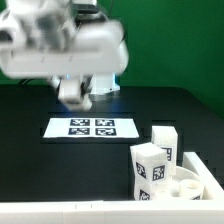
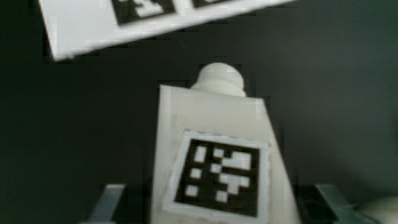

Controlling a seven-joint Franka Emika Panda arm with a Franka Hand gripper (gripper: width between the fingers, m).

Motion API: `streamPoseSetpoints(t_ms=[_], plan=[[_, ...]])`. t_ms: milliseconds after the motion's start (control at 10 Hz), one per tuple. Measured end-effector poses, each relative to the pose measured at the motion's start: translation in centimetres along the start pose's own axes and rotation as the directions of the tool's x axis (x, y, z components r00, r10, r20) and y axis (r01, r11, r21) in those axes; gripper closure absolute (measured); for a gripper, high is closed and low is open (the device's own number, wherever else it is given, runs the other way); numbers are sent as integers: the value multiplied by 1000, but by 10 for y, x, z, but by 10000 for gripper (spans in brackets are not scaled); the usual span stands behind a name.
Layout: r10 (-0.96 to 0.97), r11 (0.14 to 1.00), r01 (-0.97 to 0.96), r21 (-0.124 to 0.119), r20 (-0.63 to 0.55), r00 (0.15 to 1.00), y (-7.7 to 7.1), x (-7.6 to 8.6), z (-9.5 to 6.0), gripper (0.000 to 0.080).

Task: Assemble stool

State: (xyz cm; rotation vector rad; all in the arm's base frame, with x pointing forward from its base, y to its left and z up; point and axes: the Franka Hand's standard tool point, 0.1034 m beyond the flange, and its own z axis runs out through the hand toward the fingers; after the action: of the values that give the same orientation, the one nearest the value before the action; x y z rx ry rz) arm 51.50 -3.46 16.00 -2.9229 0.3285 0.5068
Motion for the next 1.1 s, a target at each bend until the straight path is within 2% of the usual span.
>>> streamPoseSetpoints(t_ms=[100,200,400,500,600,800,900,1000,1100], plan=[[-47,998,45,-35,-47,998,-17,7,-16,478],[-76,996,70,-59,-91,993,-22,7,-13,478],[-75,997,63,-54,-259,963,-19,13,-11,478],[-92,995,72,-73,-323,942,-24,16,-13,478],[-159,982,111,-155,-341,927,-40,23,-21,478],[-286,949,188,-252,-440,852,-88,45,-39,478],[-303,942,188,-278,-464,832,-112,48,-34,478],[-335,936,213,-282,-515,789,-128,51,-30,478],[-339,937,215,-274,-578,742,-122,52,-32,478]])
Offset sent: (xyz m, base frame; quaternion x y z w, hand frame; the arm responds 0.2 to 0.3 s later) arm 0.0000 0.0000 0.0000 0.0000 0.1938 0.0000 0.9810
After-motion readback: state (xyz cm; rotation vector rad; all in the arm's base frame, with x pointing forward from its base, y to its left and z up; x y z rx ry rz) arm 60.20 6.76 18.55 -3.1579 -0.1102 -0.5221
